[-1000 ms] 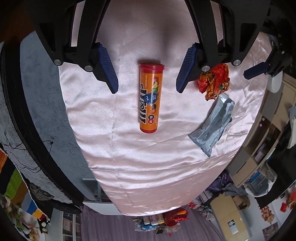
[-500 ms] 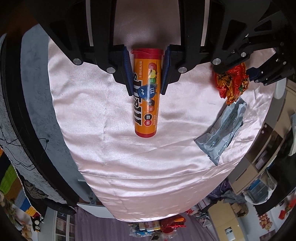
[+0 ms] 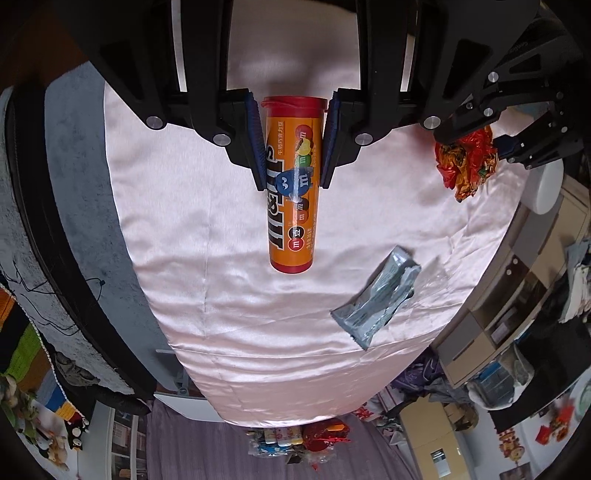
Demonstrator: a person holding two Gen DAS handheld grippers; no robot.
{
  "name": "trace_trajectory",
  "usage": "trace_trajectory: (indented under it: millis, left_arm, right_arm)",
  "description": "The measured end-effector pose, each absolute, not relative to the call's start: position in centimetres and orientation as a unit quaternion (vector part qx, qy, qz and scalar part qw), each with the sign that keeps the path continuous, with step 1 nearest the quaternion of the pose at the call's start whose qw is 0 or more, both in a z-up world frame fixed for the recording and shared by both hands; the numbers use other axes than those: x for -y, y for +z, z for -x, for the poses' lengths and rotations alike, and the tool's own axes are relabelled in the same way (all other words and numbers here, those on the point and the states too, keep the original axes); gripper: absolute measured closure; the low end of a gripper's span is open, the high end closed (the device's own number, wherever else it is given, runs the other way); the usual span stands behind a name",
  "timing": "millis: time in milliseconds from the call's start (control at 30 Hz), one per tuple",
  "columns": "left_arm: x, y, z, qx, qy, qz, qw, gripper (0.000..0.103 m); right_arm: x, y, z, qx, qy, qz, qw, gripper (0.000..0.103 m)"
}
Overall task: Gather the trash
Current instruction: 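Lower the tube and wrapper into the black bin and open both tools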
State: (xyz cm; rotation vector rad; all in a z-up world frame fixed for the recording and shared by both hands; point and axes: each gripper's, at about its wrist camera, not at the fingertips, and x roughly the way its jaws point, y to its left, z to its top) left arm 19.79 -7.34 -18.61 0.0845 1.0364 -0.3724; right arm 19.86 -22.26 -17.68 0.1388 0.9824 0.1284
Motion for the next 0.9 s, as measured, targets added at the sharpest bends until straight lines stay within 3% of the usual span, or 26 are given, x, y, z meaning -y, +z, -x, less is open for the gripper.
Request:
trace_trajectory:
  millis: [433,900]
  left_arm:
    - [3.9,-16.8,-9.4,-0.472,-0.168,-0.045,0.864,0.064]
    - [3.3,-23.0,-3.8,-0.528,-0.167,-0.035,0.832,0.064]
  right_arm:
    - [19.5,-18.1,-8.9,-0.479,0.084,-0.07,0.871,0.074]
    - [16.5,-23.3,-3.9,-0.535,0.098,-0.06,0.837,0.074]
